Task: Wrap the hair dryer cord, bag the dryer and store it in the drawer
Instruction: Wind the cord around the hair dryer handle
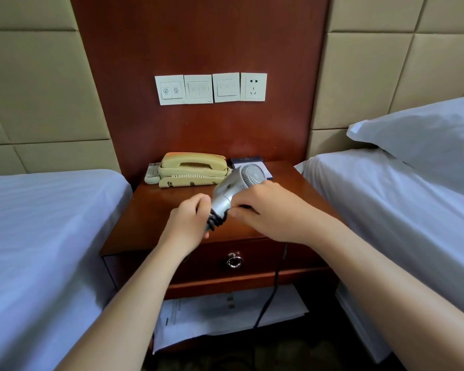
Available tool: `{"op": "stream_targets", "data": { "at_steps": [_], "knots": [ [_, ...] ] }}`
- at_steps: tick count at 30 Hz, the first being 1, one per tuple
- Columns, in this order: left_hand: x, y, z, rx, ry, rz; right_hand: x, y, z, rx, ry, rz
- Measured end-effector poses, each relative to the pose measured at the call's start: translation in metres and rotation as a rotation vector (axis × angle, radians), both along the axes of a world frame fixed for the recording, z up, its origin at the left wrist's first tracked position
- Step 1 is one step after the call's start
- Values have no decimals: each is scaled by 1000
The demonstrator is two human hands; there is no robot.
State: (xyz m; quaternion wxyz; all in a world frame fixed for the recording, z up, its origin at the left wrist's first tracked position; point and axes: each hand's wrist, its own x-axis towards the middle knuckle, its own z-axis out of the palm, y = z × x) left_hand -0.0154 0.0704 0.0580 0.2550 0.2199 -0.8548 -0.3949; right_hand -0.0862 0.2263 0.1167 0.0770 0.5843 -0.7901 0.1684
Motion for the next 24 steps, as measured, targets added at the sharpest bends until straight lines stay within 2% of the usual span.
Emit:
{"op": "stream_targets", "data": {
  "at_steps": [3,10,12,16,20,24],
  "knots": [
    [0,10,6,-101,-68,-105,-5,0,1,-113,41,-32],
    [7,23,8,34,-174,-392,-19,4,-2,-209,65,-120],
    [9,25,10,-45,-207,-438,-18,4,-3,-176,71,-154],
    [10,25,8,-269,-311,-412,-11,3,-5,-105,119,-133],
    [11,28,7,-525,-393,-310,-13,5,-2,-108,-13,-124],
    [11,26,4,-492,-397,-283,-20,8,2,-168,-151,-88]
  ]
}}
